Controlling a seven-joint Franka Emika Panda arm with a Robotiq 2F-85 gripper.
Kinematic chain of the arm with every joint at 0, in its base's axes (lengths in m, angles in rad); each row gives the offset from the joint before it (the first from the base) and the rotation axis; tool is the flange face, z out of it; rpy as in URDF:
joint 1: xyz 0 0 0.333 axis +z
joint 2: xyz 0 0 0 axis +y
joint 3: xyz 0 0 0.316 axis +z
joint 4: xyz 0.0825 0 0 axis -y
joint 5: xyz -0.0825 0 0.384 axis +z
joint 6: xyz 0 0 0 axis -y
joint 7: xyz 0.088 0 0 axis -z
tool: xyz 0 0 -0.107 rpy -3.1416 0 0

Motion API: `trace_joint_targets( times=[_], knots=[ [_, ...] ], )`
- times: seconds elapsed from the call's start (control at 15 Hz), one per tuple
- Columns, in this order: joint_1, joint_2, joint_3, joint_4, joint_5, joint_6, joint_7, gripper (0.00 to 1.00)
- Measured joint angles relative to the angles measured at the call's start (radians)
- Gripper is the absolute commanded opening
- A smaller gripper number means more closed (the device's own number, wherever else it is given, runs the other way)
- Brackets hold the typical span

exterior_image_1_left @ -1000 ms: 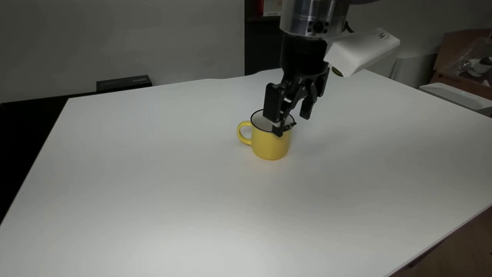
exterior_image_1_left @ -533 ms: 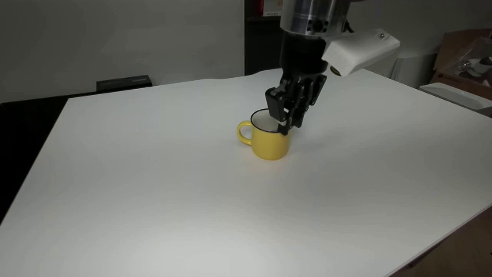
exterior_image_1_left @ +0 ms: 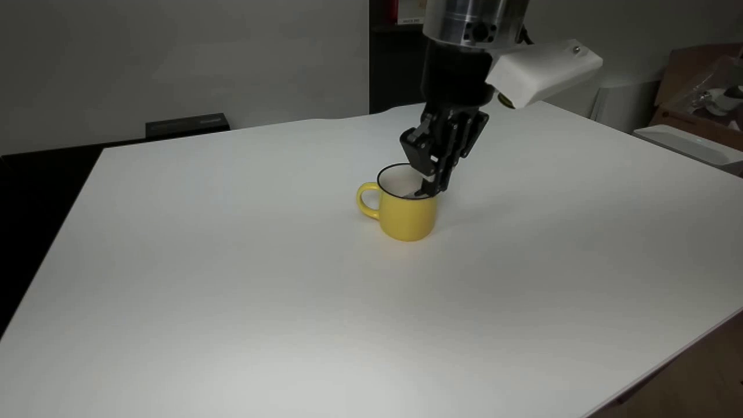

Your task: Move the pen from the cup to the table, to the cup, then to the table

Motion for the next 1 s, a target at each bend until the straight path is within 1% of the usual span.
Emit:
trace_joint_targets(
  times=[0.2,0.4,0.73,1.0],
  knots=[
    [0.000,-0.031,0.004,-0.010,-0.001,0.009,-0.012,0.04],
    [0.000,-0.095,0.002,-0.038,-0.009,0.036,-0.013,0.04],
    [0.001,-0.256,-0.024,-0.120,-0.087,0.109,-0.001,0.04],
    [-0.012,-0.376,-0.077,-0.191,-0.182,0.170,0.068,0.04]
  ],
)
